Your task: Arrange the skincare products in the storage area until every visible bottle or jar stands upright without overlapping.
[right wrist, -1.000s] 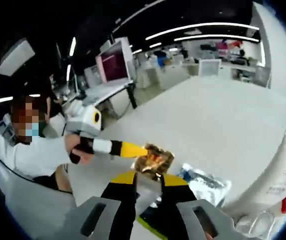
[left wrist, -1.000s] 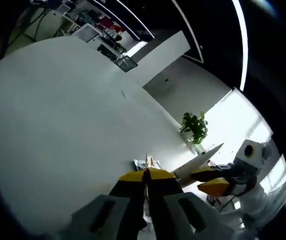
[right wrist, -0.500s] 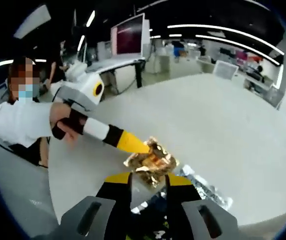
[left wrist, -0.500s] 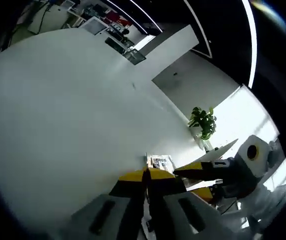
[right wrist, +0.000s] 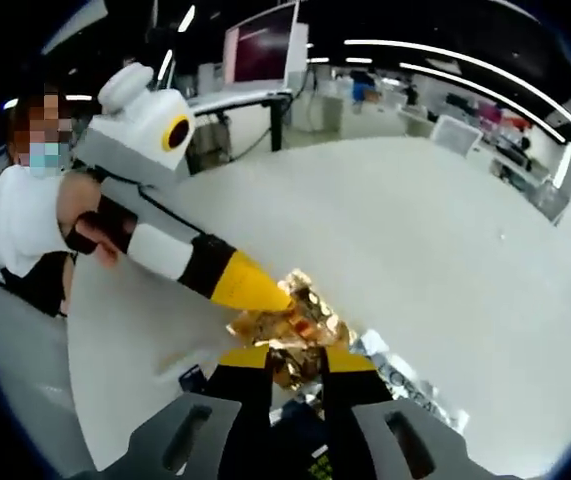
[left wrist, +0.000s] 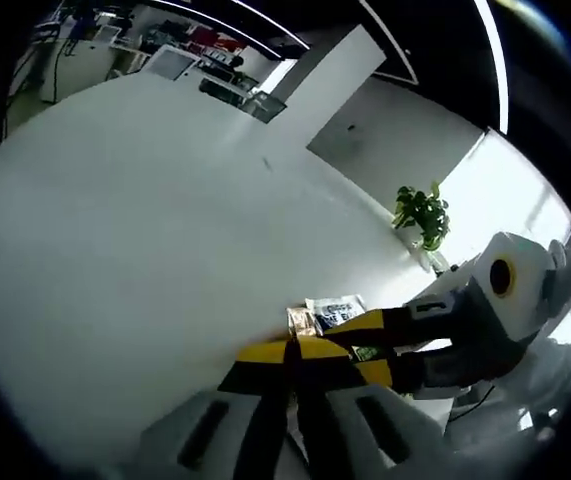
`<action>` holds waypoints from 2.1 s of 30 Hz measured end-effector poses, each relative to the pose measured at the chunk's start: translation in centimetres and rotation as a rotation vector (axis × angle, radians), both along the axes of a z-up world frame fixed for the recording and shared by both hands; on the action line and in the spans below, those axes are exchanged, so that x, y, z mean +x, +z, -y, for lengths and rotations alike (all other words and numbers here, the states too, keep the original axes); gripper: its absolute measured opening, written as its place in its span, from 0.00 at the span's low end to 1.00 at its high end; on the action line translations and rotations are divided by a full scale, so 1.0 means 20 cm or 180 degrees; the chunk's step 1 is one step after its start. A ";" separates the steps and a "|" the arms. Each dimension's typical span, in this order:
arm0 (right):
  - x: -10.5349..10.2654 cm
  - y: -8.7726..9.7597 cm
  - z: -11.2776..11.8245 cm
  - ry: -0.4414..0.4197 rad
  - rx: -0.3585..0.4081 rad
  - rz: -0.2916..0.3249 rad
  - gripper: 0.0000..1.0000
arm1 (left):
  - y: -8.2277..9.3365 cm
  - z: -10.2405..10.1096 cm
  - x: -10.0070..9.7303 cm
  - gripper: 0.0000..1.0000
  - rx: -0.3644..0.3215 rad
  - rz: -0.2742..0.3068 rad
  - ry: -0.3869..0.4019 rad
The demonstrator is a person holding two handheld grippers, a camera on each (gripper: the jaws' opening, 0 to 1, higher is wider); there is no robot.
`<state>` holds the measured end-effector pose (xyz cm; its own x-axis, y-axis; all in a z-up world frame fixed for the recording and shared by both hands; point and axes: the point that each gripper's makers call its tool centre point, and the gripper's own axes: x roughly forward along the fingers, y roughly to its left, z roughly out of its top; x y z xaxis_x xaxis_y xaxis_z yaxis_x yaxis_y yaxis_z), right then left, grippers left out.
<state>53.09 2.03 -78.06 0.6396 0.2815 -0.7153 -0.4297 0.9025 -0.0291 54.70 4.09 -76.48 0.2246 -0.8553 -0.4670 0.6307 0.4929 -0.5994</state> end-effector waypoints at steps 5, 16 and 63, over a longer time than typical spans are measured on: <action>0.01 -0.01 0.00 0.0041 -0.0049 0.0026 0.12 | -0.03 0.00 0.00 0.00 0.0124 0.0119 -0.0061; 0.08 -0.06 -0.02 0.0096 -0.0059 -0.0010 0.12 | -0.06 -0.01 0.04 0.00 0.0263 0.0290 -0.0056; -0.03 0.12 -0.05 0.0210 -0.0132 0.0190 0.28 | 0.10 -0.12 -0.01 0.20 0.0646 0.1279 -0.0632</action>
<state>52.56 3.02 -75.59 0.6625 0.2954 -0.6884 -0.4847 0.8697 -0.0933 54.51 6.51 -74.53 0.2630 -0.8004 -0.5386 0.8859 0.4215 -0.1937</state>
